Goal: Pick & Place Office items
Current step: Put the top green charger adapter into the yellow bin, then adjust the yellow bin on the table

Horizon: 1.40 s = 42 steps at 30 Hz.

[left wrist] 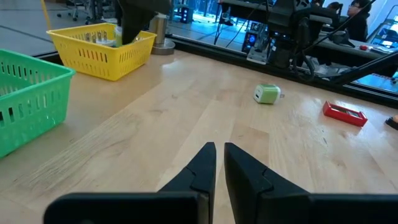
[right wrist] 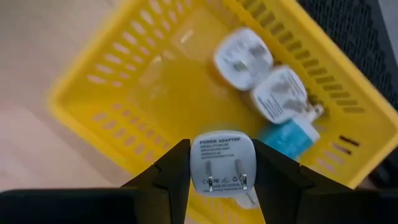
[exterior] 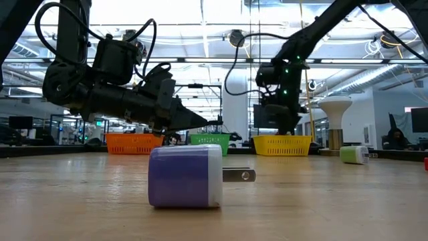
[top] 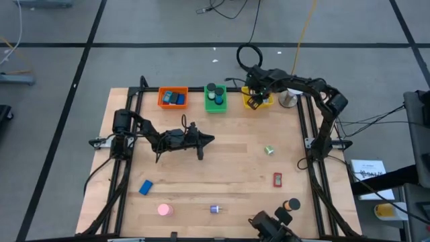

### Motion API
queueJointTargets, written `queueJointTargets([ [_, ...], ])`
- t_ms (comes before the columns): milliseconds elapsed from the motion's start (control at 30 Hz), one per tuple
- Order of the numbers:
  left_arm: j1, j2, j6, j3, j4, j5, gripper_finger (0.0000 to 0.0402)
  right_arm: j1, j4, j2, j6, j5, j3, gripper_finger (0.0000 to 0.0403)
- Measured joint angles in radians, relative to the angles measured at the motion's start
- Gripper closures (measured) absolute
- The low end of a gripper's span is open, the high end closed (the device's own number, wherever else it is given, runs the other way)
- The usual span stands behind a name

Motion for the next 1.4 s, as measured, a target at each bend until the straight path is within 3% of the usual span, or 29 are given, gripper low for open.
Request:
queueJointTargets([
  [867, 0.0, 0.0, 0.0, 0.0, 0.0, 0.0, 0.0369, -0.014, 0.137, 0.0, -0.025, 0.001, -0.118, 0.0244],
  [1400, 0.0, 0.0, 0.0, 0.0, 0.0, 0.0, 0.0369, -0.013, 0.152, -0.032, -0.029, 0.056, -0.118, 0.0182],
])
